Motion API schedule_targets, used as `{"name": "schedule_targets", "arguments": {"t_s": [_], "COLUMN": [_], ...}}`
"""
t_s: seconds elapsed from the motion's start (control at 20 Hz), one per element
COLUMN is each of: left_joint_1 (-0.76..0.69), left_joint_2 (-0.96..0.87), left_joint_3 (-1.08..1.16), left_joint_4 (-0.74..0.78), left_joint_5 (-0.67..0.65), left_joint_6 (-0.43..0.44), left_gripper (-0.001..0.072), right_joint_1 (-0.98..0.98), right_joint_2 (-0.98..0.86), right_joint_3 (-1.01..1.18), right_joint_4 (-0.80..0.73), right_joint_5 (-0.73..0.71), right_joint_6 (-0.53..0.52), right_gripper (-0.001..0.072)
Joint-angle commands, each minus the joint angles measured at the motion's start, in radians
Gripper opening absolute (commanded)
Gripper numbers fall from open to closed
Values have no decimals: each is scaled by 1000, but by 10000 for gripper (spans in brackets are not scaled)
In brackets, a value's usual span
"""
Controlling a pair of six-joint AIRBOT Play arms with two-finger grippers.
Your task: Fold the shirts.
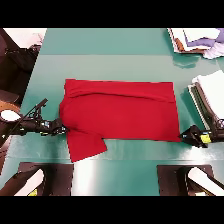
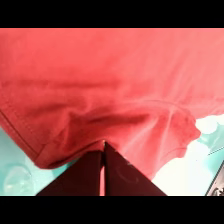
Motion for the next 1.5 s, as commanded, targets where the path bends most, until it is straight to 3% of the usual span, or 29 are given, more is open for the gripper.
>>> {"name": "schedule_targets", "arguments": {"t_s": [0.0, 0.05, 0.15, 0.2, 0.25, 0.45, 0.55, 0.7, 0.8, 1.0, 1.35, 1.45], "left_joint_1": [0, 0, 0, 0, 0, 0, 0, 0, 0, 0, 0, 0], "left_joint_2": [1, 1, 1, 1, 1, 142, 241, 338, 368, 352, 34, -82], "left_joint_3": [6, 6, 6, 10, 23, 87, 90, 90, 97, 164, 337, 390], "left_joint_4": [0, 0, 8, 25, 55, 188, 205, 205, 185, 129, 34, 26], "left_joint_5": [-2, -3, -22, -44, -78, -166, -268, -418, -442, -198, 47, 92], "left_joint_6": [6, 7, 7, 3, -8, -67, -69, -142, -159, -141, 23, 30], "left_gripper": [27, 28, 27, 27, 26, 25, 25, 26, 26, 26, 27, 28], "right_joint_1": [1, 23, 65, 84, 101, 132, 131, 132, 132, 132, 320, 380], "right_joint_2": [-59, -72, -83, -74, -53, 134, 259, 436, 514, 487, 91, -31], "right_joint_3": [-30, -22, -2, 8, 18, 71, 91, 101, 101, 188, 443, 518], "right_joint_4": [50, 51, 50, 39, 23, -91, -150, -232, -216, -153, -117, -117], "right_joint_5": [-37, -34, -16, -2, 11, 120, 181, 264, 259, 180, -24, -60], "right_joint_6": [-32, -32, -32, -32, -32, 35, 63, 128, 162, 168, 167, 175], "right_gripper": [363, 345, 240, 71, 22, 21, 21, 20, 20, 20, 20, 20]}}
